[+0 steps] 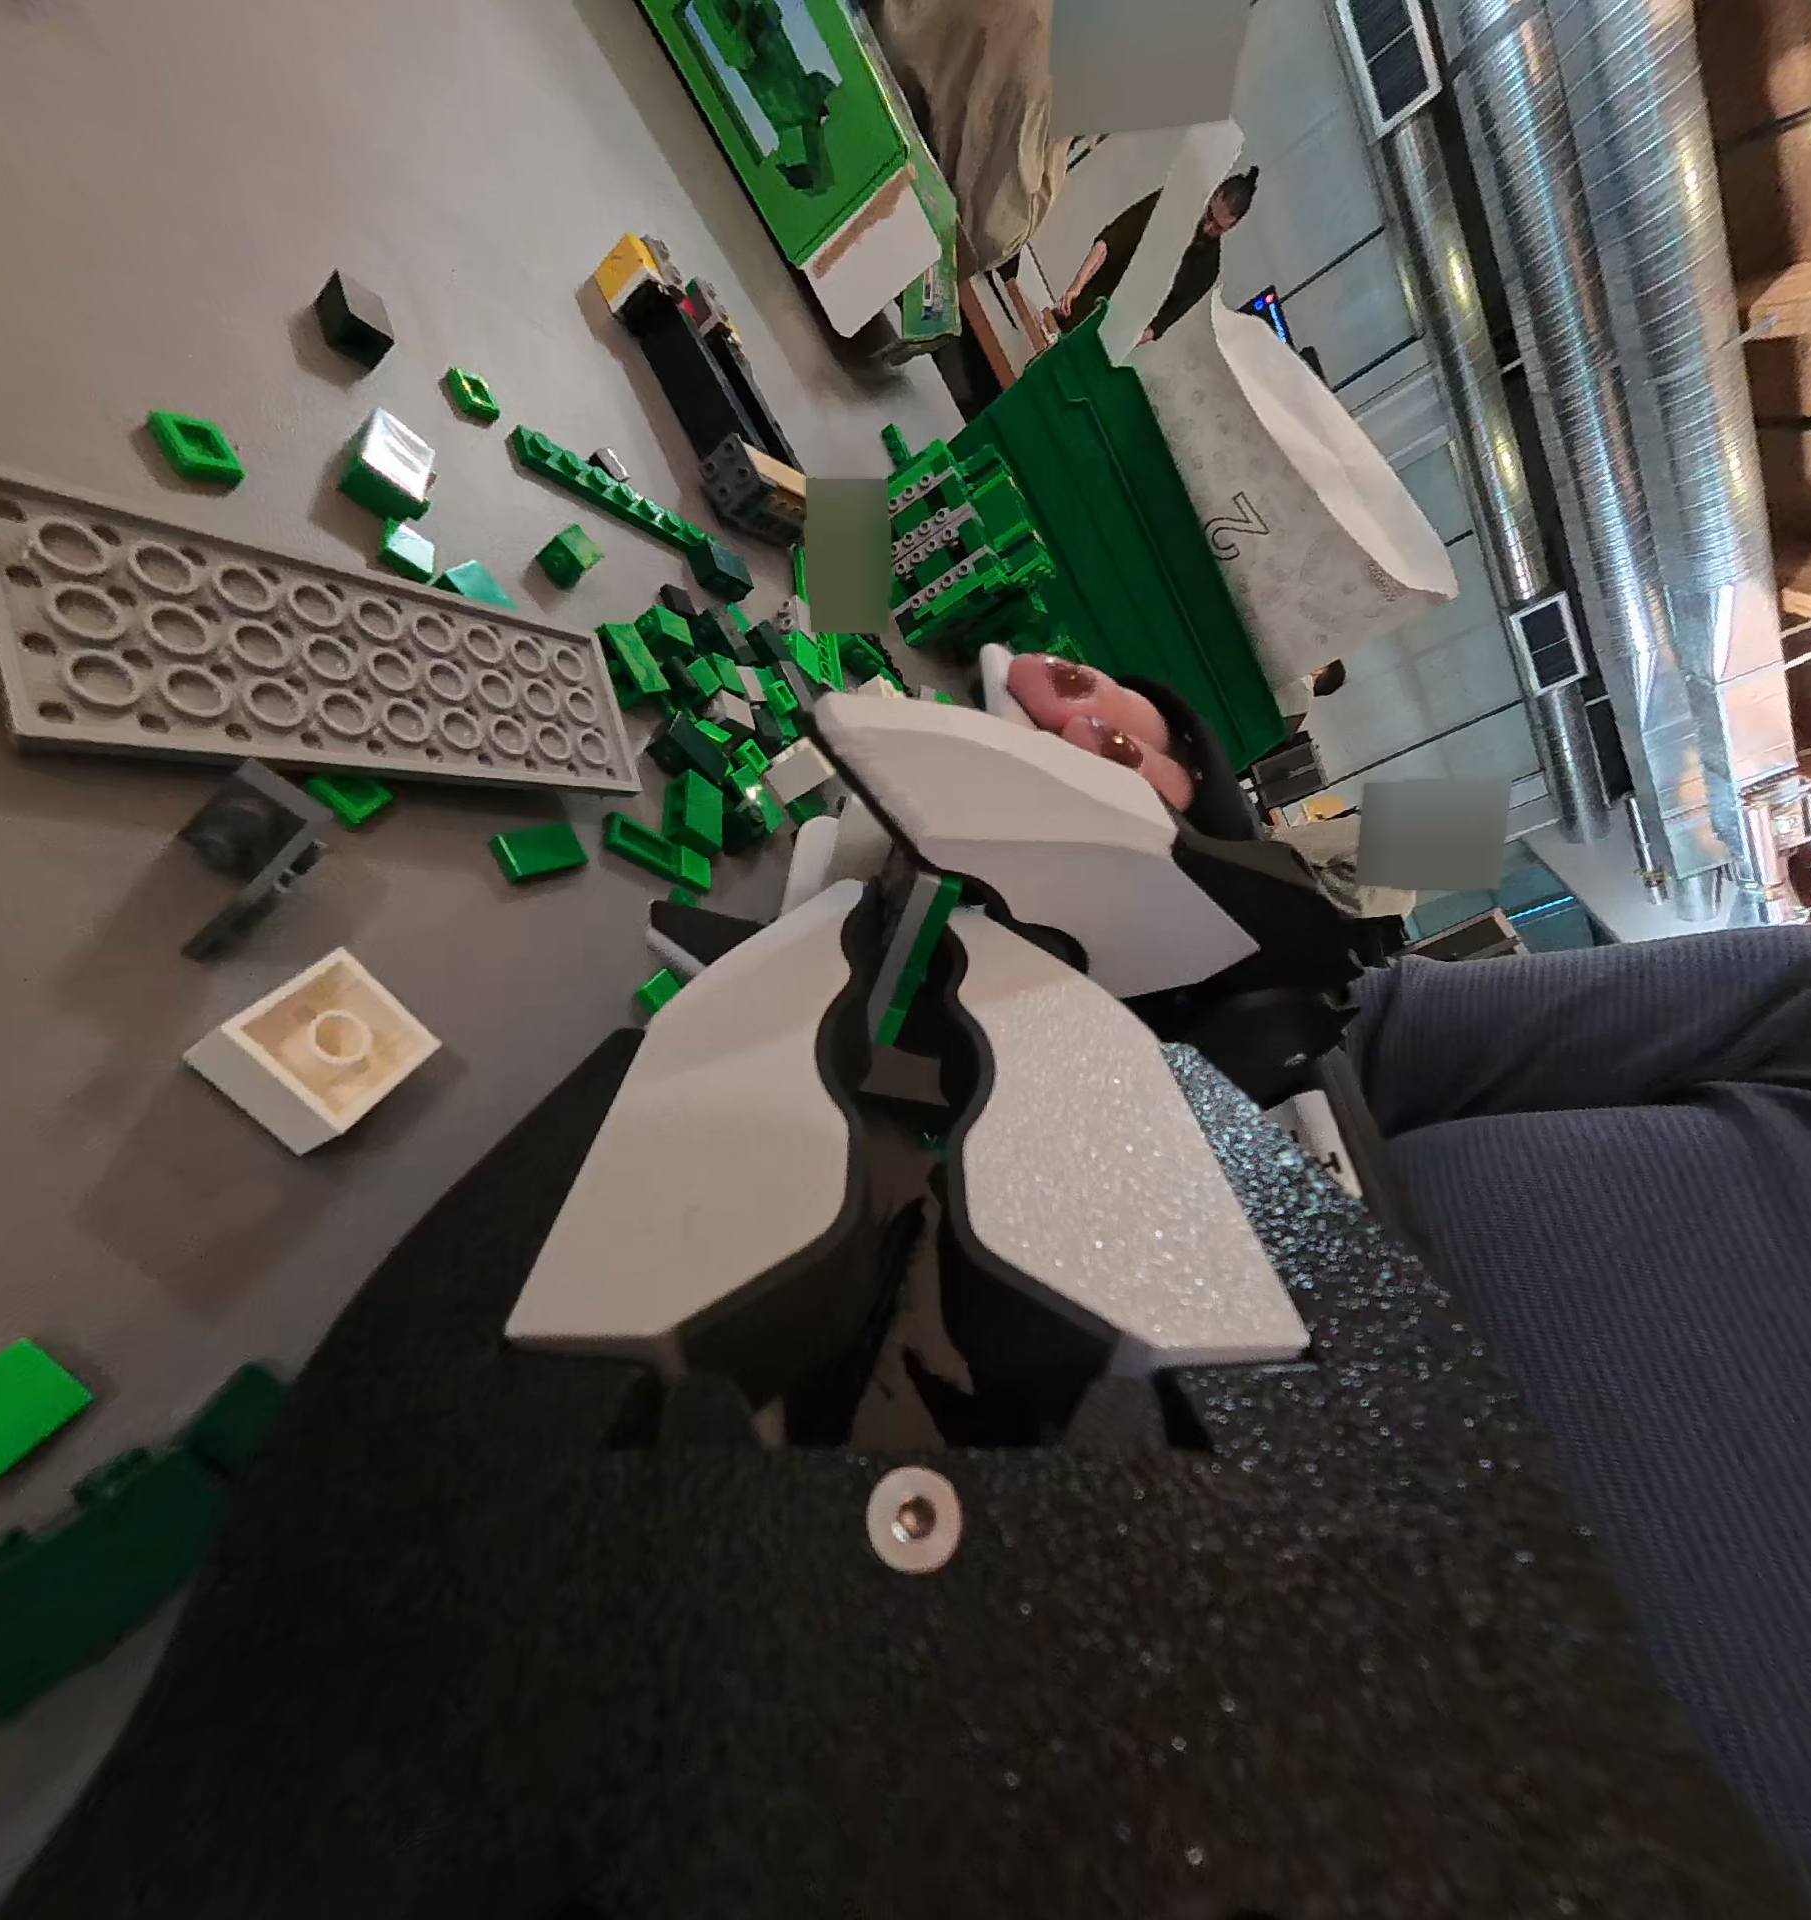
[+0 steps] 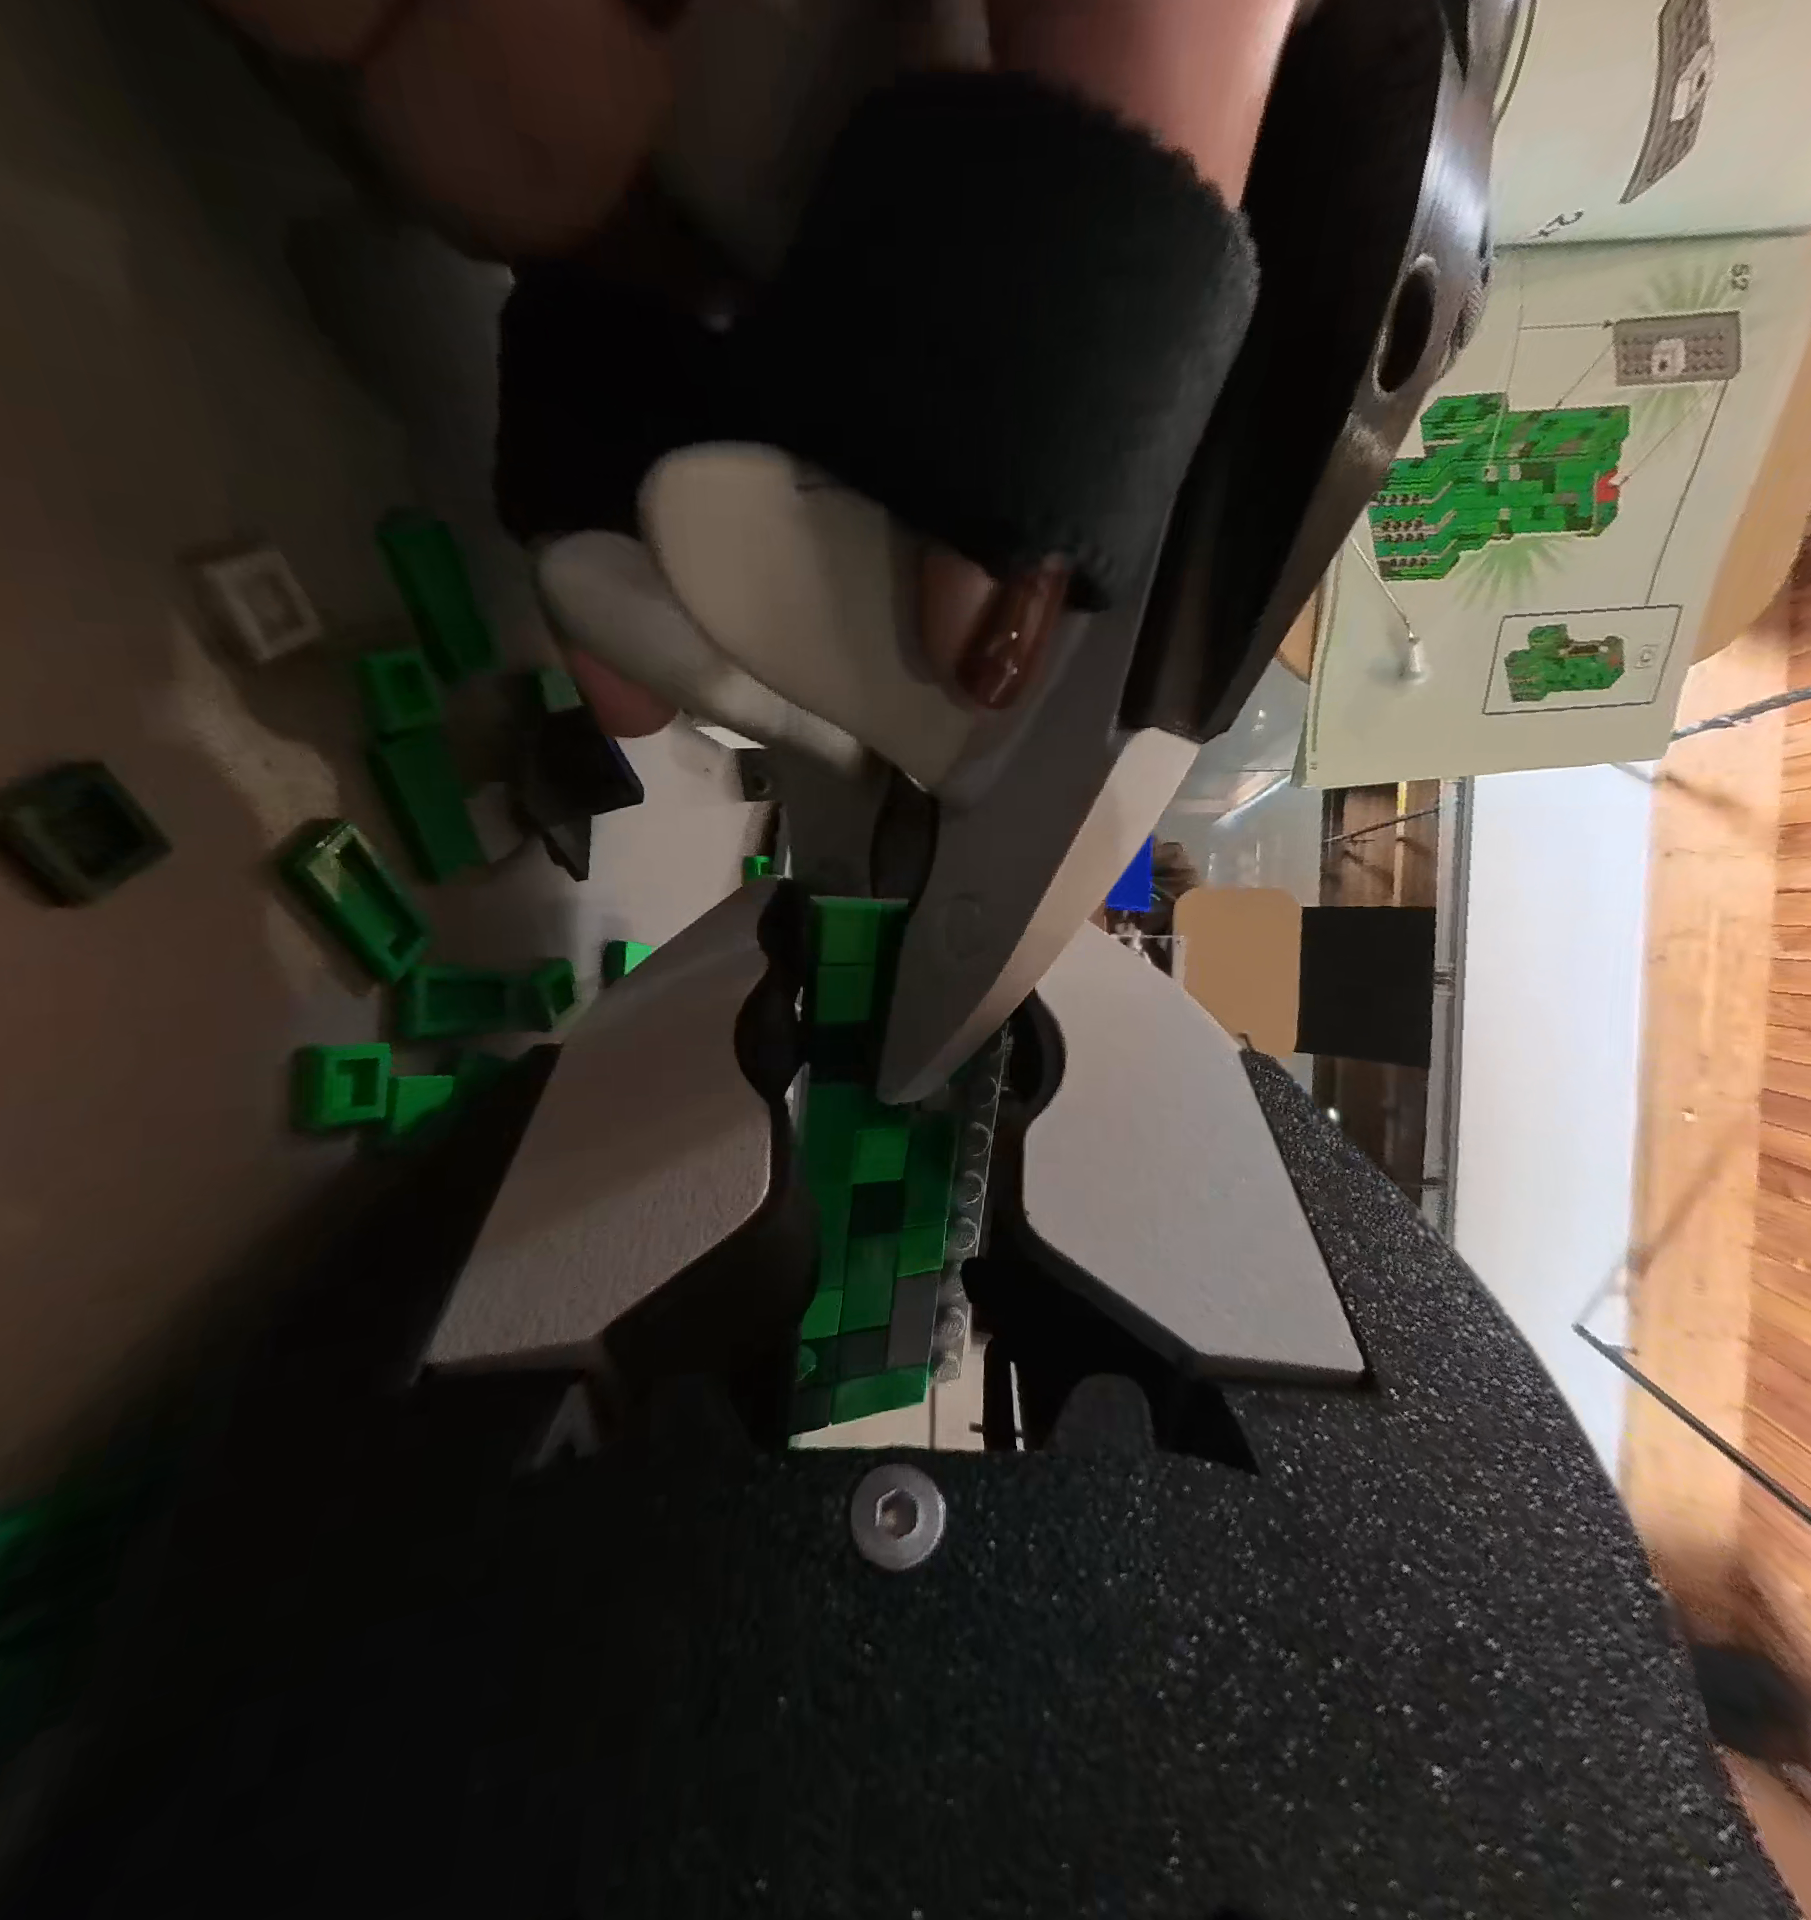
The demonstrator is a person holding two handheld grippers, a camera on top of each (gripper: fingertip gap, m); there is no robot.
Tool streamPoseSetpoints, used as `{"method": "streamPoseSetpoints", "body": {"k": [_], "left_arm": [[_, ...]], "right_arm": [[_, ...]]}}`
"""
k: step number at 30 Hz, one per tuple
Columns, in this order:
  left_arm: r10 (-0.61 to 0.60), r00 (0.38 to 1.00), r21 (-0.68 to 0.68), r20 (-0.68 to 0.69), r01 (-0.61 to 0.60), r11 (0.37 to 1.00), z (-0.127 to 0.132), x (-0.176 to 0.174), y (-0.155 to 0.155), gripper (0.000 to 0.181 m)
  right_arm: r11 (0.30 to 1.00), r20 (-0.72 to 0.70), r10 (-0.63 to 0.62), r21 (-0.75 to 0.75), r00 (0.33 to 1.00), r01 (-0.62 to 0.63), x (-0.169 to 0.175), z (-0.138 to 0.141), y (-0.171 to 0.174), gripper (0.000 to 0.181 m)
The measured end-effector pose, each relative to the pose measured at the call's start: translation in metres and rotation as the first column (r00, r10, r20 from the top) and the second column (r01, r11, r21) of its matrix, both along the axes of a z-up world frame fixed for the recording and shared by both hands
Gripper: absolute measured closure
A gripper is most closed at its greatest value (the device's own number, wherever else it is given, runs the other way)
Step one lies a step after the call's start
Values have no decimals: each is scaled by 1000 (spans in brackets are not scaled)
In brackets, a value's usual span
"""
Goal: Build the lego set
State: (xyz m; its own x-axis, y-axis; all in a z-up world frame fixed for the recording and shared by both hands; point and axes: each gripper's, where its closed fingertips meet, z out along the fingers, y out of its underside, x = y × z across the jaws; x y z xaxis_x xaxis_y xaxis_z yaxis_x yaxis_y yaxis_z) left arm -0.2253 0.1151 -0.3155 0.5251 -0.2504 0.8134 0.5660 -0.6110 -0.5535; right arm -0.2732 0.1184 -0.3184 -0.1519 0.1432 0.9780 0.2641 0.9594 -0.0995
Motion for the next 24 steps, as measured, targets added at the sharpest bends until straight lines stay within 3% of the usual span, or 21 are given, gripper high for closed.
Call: {"method": "streamPoseSetpoints", "body": {"k": [4, 10, 16, 19, 24], "left_arm": [[6, 1000, 10, 9, -6, 1000, 2, -1, 0, 176], [35, 994, 150, -105, -19, 989, 14, 1, 3, 164], [22, 990, 115, -137, -6, 993, 9, 2, 1, 170], [31, 991, 157, -127, -11, 988, 15, 3, 1, 174], [195, 968, 239, -159, -154, 959, 24, -26, 3, 176]], "right_arm": [[997, -13, -8, -81, 1000, 7, 0, 1, 0, 145], [899, 8, -62, -434, 998, 59, 0, 1, 7, 150], [873, 15, -49, -486, 999, 50, 1, -1, 6, 146], [865, -5, -56, -499, 998, 46, 1, 5, 11, 135], [807, -53, -90, -589, 995, 42, 9, 17, 31, 124]]}}
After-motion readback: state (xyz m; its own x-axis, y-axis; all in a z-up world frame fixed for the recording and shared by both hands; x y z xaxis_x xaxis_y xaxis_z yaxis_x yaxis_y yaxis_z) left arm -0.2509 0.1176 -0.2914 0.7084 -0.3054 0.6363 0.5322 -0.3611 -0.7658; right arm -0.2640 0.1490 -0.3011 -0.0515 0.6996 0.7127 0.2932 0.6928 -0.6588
